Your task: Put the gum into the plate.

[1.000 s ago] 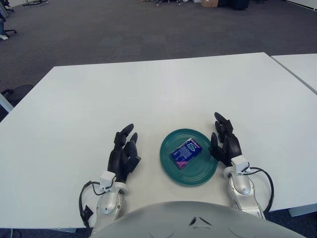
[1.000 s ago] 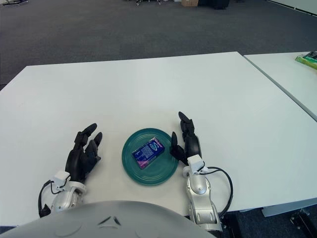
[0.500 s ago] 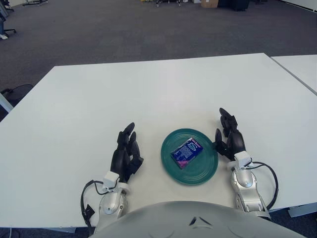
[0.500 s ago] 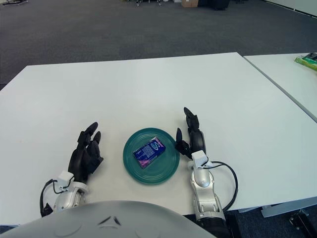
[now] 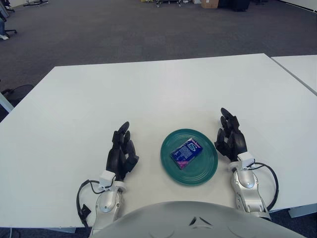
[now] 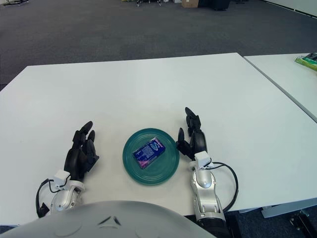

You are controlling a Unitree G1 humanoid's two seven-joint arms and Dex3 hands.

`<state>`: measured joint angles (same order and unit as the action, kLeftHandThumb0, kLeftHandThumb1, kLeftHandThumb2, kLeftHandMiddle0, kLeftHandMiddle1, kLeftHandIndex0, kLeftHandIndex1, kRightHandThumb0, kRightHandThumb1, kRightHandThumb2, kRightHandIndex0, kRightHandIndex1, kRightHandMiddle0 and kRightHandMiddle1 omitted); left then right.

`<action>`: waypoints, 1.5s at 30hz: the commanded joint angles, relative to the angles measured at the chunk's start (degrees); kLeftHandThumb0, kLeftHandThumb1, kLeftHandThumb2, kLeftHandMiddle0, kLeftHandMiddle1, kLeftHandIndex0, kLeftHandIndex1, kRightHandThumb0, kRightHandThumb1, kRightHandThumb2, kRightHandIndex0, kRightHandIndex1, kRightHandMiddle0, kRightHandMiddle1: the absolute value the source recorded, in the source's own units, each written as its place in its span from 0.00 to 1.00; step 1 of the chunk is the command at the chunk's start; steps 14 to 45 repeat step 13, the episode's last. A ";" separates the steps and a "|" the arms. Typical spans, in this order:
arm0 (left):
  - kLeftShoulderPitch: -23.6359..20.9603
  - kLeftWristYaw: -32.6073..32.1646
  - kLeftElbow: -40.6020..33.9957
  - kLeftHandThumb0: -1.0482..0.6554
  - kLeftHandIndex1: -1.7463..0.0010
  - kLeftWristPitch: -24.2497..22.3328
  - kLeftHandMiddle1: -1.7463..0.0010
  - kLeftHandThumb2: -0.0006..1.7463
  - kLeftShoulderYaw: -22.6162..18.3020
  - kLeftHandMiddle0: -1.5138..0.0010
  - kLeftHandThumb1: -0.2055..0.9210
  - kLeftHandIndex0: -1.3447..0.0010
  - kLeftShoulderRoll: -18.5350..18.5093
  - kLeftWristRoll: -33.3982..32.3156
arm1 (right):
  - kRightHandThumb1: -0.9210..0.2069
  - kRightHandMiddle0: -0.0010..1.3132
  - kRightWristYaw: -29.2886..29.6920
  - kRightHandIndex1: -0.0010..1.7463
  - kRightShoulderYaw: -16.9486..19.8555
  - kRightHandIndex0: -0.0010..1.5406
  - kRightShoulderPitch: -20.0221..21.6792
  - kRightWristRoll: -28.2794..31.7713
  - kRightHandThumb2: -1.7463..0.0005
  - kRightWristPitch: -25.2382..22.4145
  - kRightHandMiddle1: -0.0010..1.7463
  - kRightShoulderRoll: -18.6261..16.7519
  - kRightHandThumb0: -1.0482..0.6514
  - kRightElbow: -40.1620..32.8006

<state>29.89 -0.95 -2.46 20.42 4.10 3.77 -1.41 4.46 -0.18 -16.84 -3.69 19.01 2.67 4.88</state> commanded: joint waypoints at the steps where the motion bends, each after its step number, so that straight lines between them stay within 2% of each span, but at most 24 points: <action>1: -1.79 -1.56 7.96 0.14 0.63 -0.59 0.99 0.51 -0.71 0.82 1.00 1.00 0.55 1.33 | 0.00 0.00 -0.10 0.01 0.70 0.12 -5.27 0.42 0.48 -3.63 0.24 -0.39 0.25 3.03; 10: -5.04 -3.39 14.24 0.12 0.64 3.07 0.99 0.53 -1.38 0.82 1.00 1.00 0.63 3.60 | 0.00 0.00 -0.42 0.01 0.02 0.13 -6.55 0.51 0.49 -4.95 0.25 -1.42 0.25 2.48; 13: -5.77 -6.13 16.25 0.12 0.65 5.04 0.99 0.53 -1.33 0.82 1.00 1.00 0.92 6.12 | 0.00 0.00 -0.66 0.01 -0.62 0.13 -7.21 0.34 0.50 -5.12 0.25 -1.83 0.25 1.86; 45: -5.77 -6.13 16.25 0.12 0.65 5.04 0.99 0.53 -1.33 0.82 1.00 1.00 0.92 6.12 | 0.00 0.00 -0.66 0.01 -0.62 0.13 -7.21 0.34 0.50 -5.12 0.25 -1.83 0.25 1.86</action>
